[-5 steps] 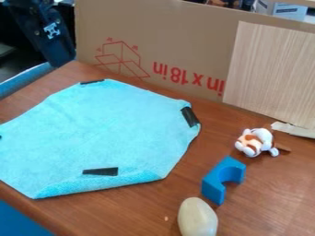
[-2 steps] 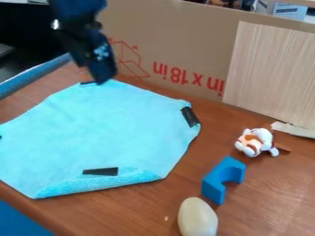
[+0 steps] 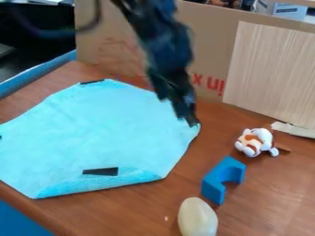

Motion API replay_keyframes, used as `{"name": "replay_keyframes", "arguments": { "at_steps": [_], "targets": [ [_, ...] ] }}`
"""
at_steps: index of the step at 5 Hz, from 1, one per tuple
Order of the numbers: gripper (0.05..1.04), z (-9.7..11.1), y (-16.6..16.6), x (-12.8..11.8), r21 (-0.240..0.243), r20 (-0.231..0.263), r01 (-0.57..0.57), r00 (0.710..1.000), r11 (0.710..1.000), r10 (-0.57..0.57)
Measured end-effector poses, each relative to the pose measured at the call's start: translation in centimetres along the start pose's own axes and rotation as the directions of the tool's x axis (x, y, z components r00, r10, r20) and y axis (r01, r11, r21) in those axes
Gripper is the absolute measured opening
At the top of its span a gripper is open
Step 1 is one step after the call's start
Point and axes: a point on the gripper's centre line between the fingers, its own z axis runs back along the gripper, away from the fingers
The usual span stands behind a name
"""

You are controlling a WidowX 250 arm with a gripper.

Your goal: Place white object on the edge of the cloth

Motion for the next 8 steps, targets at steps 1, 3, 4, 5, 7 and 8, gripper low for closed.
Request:
{"name": "replay_keyframes", "arguments": {
  "at_steps": [1,3,4,5,7,8],
  "targets": [
    [1.000,-4.8,-1.3,3.0,-0.012,0.020,0.050,0.999,0.999,-0.050],
    [1.000,-8.2,-2.5,8.7,0.003,0.068,0.015,0.998,1.000,-0.015],
    [1.000,-7.5,-3.5,10.4,0.000,0.103,0.029,0.994,1.000,-0.029],
    [1.000,-7.4,-3.9,10.9,-0.003,0.108,0.019,0.994,1.000,-0.019],
    [1.000,-9.2,-3.9,9.9,0.027,0.057,0.022,0.998,0.999,-0.023],
    [1.000,-10.6,-3.7,8.9,0.033,0.008,0.010,1.000,0.999,-0.010]
  ]
}}
